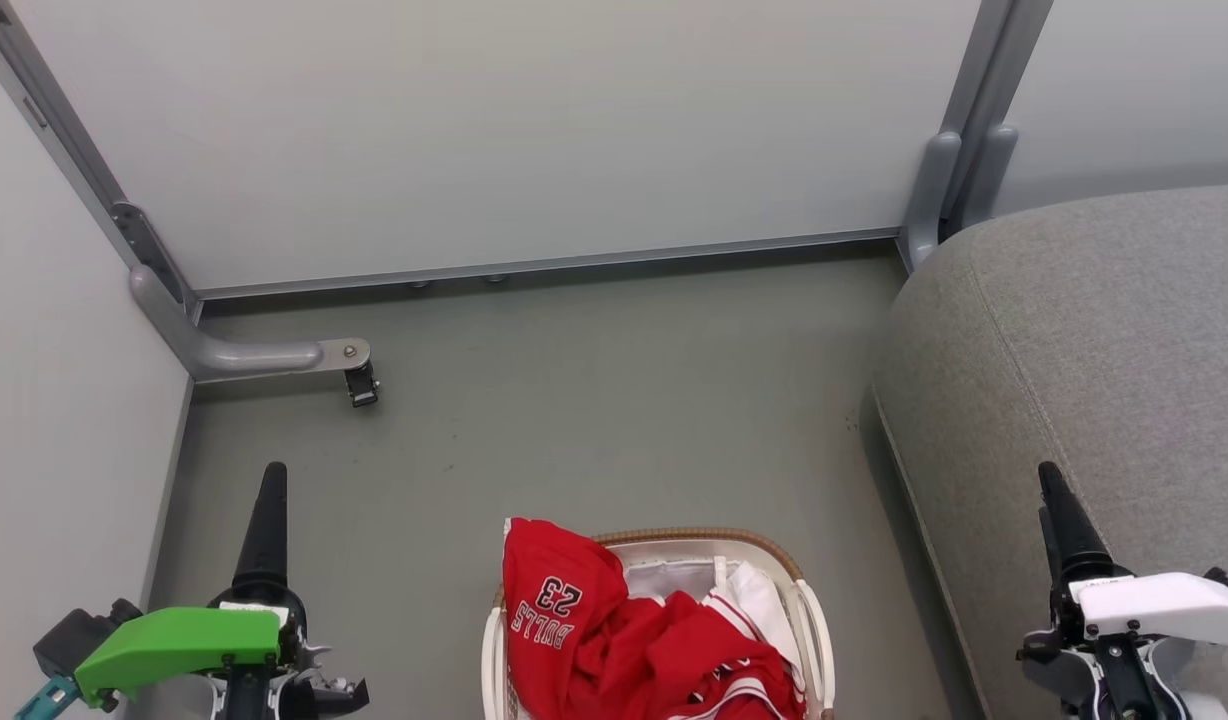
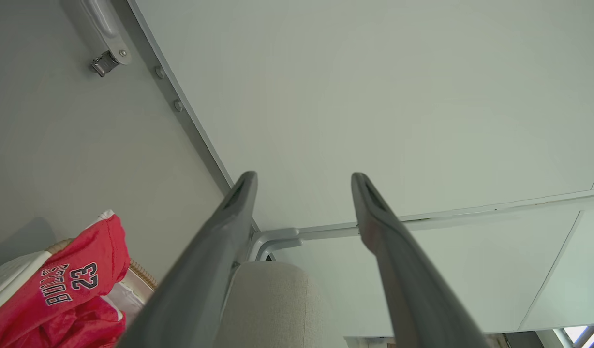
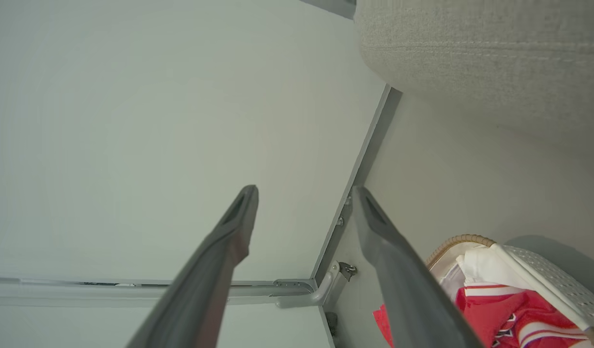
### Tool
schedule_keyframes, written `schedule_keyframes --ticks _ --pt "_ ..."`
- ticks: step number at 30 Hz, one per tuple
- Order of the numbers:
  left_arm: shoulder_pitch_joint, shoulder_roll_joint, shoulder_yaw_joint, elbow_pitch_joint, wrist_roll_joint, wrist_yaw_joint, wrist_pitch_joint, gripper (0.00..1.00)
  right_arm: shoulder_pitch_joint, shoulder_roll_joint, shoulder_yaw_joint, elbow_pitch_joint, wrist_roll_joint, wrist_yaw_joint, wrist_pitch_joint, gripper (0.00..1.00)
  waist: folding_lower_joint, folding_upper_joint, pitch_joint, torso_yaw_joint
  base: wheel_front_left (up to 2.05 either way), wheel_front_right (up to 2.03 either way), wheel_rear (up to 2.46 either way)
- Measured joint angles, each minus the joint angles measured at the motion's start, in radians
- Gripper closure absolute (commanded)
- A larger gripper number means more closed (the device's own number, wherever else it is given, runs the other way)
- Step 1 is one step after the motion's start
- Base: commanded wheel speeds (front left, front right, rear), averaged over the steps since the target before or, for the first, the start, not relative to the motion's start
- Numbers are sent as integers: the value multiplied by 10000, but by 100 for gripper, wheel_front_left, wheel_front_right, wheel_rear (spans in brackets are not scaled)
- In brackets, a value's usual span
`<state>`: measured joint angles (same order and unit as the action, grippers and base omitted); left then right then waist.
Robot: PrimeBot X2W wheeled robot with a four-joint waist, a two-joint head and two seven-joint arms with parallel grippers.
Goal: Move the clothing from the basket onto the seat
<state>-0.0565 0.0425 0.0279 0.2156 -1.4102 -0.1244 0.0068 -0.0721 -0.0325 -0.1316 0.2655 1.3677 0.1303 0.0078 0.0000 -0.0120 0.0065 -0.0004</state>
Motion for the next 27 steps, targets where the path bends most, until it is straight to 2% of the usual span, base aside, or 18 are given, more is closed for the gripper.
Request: schedule_keyframes --ticks 7,14,27 --pt "0 2 -134 -309 1229 12 -272 0 -1 -17 -48 -610 -1724 2 -276 0 0 0 40 8 0 0 0" --pt "2 2 -318 -539 2428 201 -535 0 47 -44 362 -1126 -3668 2 -533 0 0 0 55 11 0 0 0" --pt "192 6 -652 -759 4851 368 -970 0 330 -63 688 -1087 -6017 2 -966 0 0 0 56 10 0 0 0"
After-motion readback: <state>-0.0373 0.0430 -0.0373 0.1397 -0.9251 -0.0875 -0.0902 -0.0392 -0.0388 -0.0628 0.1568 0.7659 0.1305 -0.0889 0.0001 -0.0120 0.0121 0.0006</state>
